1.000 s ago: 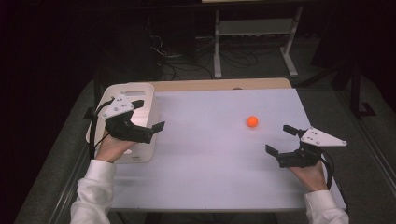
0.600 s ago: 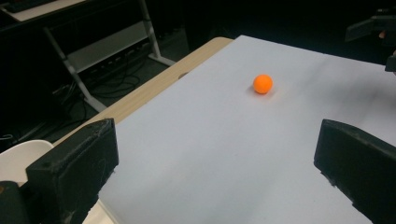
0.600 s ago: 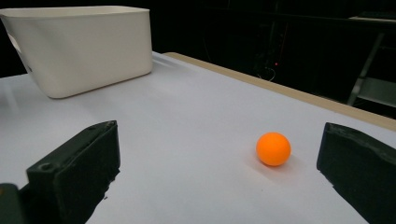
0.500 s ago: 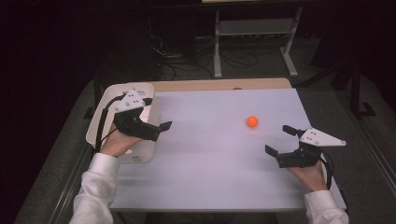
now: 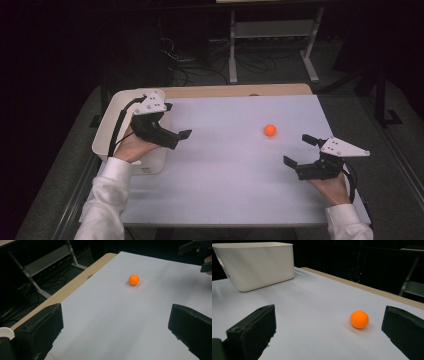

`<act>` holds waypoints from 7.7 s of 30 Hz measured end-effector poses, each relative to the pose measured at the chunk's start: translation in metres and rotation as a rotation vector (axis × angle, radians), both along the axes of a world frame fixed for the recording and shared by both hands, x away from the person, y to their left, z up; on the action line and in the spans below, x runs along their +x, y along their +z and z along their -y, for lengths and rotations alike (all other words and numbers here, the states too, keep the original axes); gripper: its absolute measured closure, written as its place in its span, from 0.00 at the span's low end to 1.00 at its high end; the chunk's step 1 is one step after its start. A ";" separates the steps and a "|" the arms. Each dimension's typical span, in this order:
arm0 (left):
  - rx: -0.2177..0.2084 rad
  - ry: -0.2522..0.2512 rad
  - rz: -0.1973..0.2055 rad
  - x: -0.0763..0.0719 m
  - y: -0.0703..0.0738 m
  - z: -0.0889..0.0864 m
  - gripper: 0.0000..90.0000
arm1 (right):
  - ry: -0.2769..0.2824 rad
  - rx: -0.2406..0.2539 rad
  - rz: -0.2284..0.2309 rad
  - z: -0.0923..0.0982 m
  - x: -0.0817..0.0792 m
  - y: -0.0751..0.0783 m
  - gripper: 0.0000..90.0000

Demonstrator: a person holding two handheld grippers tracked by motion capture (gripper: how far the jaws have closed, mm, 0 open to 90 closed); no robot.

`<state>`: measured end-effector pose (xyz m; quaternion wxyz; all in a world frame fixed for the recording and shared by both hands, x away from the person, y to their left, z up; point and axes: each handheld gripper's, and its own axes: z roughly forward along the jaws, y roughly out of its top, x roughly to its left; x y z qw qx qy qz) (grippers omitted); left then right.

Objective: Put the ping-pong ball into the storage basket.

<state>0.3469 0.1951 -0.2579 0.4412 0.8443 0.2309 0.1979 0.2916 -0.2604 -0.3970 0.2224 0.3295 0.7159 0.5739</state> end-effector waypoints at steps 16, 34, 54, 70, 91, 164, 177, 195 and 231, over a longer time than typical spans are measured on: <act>0.051 -0.061 -0.046 0.014 0.003 0.022 0.00 | 0.005 -0.010 -0.002 -0.001 -0.001 0.000 0.00; 0.113 -0.122 -0.081 0.032 0.002 0.046 0.00 | 0.015 -0.016 -0.018 -0.003 -0.002 -0.002 0.00; 0.168 -0.156 -0.121 0.059 -0.003 0.079 0.00 | 0.010 -0.009 -0.023 0.000 -0.003 -0.003 0.00; 0.226 -0.207 -0.147 0.071 -0.011 0.108 0.00 | 0.002 -0.011 -0.020 0.002 -0.005 -0.003 0.00; 0.267 -0.250 -0.166 0.084 -0.025 0.134 0.00 | -0.005 -0.016 -0.020 0.005 -0.004 -0.004 0.00; 0.389 -0.347 -0.263 0.119 -0.084 0.209 0.00 | 0.002 0.003 -0.017 0.007 -0.003 -0.005 0.00; 0.394 -0.369 -0.277 0.124 -0.096 0.228 0.00 | 0.003 0.014 -0.022 0.009 -0.002 -0.005 0.00; 0.422 -0.380 -0.294 0.130 -0.112 0.243 0.00 | -0.008 0.017 -0.019 0.011 -0.001 -0.006 0.00; 0.380 -0.400 -0.293 0.140 -0.143 0.261 0.00 | -0.009 0.015 -0.028 0.010 -0.001 -0.006 0.00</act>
